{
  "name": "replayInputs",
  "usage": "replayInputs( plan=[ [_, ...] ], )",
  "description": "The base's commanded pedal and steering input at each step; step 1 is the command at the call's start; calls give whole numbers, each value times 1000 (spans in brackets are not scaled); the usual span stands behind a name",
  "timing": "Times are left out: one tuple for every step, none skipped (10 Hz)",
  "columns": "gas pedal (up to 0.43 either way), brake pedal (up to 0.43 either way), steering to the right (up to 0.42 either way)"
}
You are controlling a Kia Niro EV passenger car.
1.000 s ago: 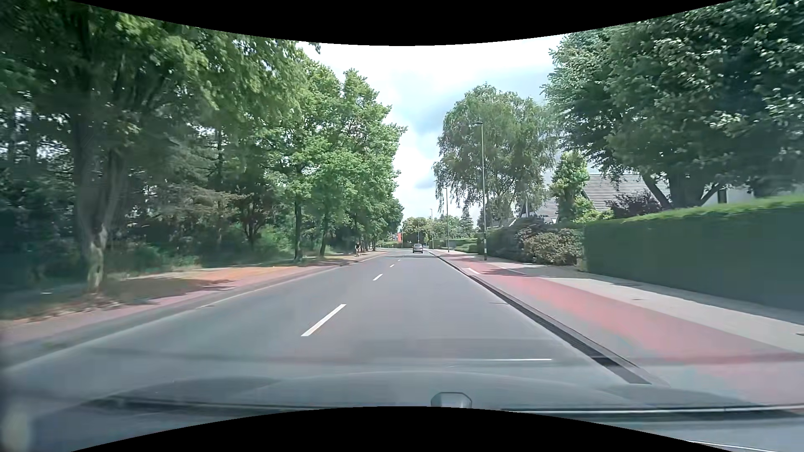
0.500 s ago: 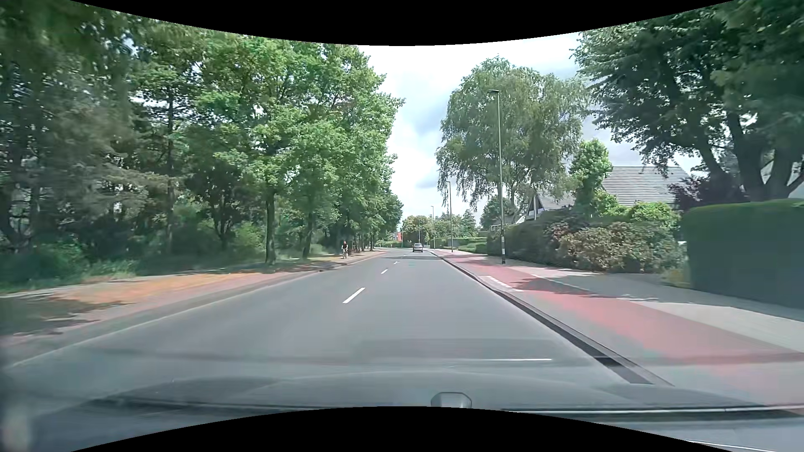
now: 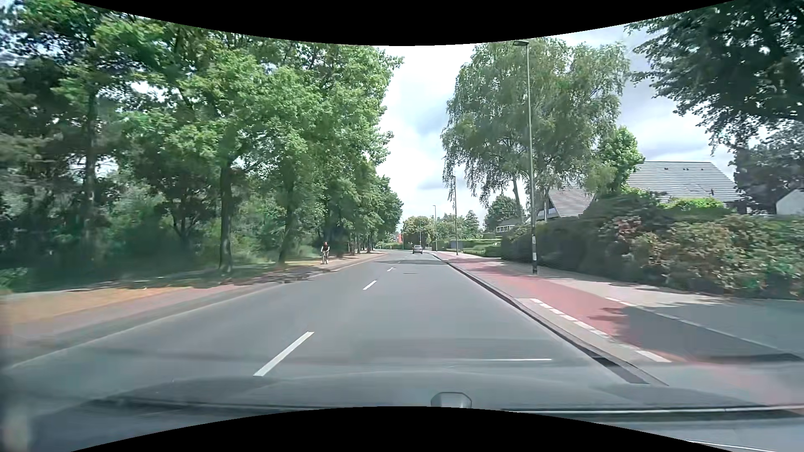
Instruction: Follow the waypoints while adhering to traffic rules and regulations
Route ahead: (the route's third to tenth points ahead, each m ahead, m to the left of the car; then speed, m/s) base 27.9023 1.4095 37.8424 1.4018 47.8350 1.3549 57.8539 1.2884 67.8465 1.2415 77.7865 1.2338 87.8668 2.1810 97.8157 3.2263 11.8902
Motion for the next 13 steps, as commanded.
replayInputs(
  plan=[
    [157,18,-3],
    [157,18,-3],
    [157,18,-3],
    [157,18,-3],
    [157,18,-3],
    [157,18,-3],
    [150,18,-3],
    [150,18,-3],
    [150,18,-3],
    [150,18,-3],
    [150,18,-1],
    [150,18,-1],
    [150,18,-1]
  ],
)
